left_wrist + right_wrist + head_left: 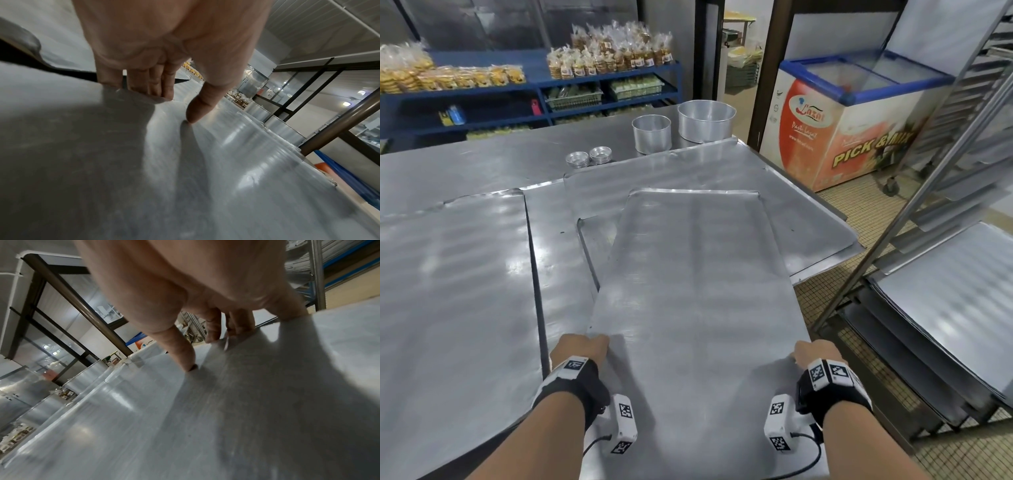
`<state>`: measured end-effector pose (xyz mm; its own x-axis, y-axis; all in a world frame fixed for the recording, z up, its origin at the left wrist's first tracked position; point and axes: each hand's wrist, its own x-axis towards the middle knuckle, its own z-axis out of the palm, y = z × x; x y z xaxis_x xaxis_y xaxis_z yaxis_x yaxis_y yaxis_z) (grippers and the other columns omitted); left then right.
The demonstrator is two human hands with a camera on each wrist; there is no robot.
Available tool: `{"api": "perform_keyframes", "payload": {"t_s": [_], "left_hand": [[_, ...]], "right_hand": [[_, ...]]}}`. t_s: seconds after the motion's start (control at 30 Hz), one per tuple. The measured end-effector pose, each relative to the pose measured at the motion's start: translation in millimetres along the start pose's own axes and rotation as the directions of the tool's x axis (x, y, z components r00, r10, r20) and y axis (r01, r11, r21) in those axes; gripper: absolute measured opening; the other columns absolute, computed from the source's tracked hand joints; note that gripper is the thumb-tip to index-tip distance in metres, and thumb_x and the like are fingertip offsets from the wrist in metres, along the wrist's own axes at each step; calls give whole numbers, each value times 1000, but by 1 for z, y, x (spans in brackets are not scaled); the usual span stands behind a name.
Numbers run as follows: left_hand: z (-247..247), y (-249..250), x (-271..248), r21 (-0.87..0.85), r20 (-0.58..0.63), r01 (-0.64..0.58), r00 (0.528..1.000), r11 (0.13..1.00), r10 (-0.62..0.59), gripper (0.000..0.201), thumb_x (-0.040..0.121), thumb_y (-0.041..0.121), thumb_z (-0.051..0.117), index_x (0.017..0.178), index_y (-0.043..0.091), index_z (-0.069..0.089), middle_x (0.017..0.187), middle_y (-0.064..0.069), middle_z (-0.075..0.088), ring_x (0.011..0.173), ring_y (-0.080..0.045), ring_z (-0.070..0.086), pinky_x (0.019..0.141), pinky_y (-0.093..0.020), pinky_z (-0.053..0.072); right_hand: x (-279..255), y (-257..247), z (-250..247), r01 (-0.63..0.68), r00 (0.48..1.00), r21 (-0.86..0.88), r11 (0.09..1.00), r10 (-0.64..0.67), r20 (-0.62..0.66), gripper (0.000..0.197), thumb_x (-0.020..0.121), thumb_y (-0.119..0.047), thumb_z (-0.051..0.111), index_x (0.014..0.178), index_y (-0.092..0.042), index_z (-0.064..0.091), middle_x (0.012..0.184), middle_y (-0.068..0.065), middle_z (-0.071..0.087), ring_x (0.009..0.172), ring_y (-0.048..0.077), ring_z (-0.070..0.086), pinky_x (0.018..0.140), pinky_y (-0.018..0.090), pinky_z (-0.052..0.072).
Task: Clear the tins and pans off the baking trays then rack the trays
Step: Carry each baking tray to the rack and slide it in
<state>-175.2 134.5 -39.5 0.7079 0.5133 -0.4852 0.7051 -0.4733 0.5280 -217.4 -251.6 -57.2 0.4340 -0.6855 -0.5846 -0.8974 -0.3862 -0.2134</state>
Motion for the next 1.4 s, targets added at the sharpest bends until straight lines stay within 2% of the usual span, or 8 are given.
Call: {"api": "perform_keyframes", "payload": {"t_s": [0.17, 0.33, 0.47, 0.7, 0.87, 0.97, 1.2, 1.4], "left_hand": [[1, 12, 11, -54, 27, 1, 1000, 999, 0, 26, 86, 25, 73, 82, 2, 61, 72, -13, 58, 64, -29, 55, 60, -31, 41], [6, 23, 20, -74, 8, 14, 1000, 997, -14, 41, 86, 22, 76, 61, 4, 49, 63, -9, 51, 59, -21, 49, 57, -23, 36], [3, 26, 21, -50, 25, 58, 998, 997, -57, 42, 74, 38, 84, 80, 2, 64, 83, -20, 68, 66, -31, 61, 60, -33, 47], [-4, 24, 22, -168, 42, 135, 991, 977, -130, 59, 72, 36, 89, 105, -7, 65, 110, -25, 70, 95, -42, 67, 90, -45, 55], [-10, 36, 11, -171, -2, 50, 999, 984, -51, 52, 82, 35, 81, 116, -3, 68, 120, -24, 68, 91, -38, 60, 80, -39, 45], [-12, 46, 6, -185, -35, 12, 999, 983, -19, 59, 77, 37, 84, 120, -1, 68, 121, -24, 68, 99, -43, 65, 87, -42, 52], [2, 88, -2, -118, 9, -152, 988, 981, 154, 53, 69, 38, 86, 99, -2, 71, 110, -24, 71, 91, -41, 68, 83, -43, 58], [35, 134, -13, 27, 194, -348, 921, 937, 337, 40, 76, 40, 78, 77, 0, 72, 80, -18, 68, 75, -33, 61, 64, -31, 44]], "right_hand": [[-15, -16, -6, -48, 998, 172, 984, 53, -29, 63, 84, -23, 64, 132, 4, 32, 131, 24, 50, 115, 39, 55, 83, 39, 45], [-7, -27, -1, 56, 998, 209, 976, -51, -29, 89, 78, -46, 75, 139, 5, 35, 134, 23, 53, 119, 39, 55, 92, 41, 46], [-11, -29, 2, 35, 999, 271, 962, -28, -32, 104, 66, -55, 81, 138, 3, 33, 130, 22, 53, 112, 39, 58, 83, 41, 49], [-26, -20, -9, -50, 999, 440, 897, 39, 35, 75, 65, -35, 89, 117, 8, 57, 105, 18, 63, 85, 30, 56, 72, 34, 46], [-41, -11, -13, -51, 998, 563, 825, 55, 10, 74, 64, -33, 91, 116, 9, 59, 113, 20, 65, 87, 31, 57, 73, 33, 45], [-49, -2, -18, -56, 998, 630, 775, 67, 7, 69, 62, -31, 92, 110, 8, 62, 107, 19, 68, 86, 31, 60, 76, 34, 49], [-64, 26, -48, -33, 988, 735, 677, 131, -76, 70, 60, -35, 92, 110, 6, 65, 99, 17, 69, 84, 34, 65, 74, 35, 53], [-77, 68, -72, -45, 962, 809, 586, 244, -123, 69, 67, -30, 90, 116, 10, 60, 94, 14, 59, 81, 30, 57, 71, 33, 45]]}}
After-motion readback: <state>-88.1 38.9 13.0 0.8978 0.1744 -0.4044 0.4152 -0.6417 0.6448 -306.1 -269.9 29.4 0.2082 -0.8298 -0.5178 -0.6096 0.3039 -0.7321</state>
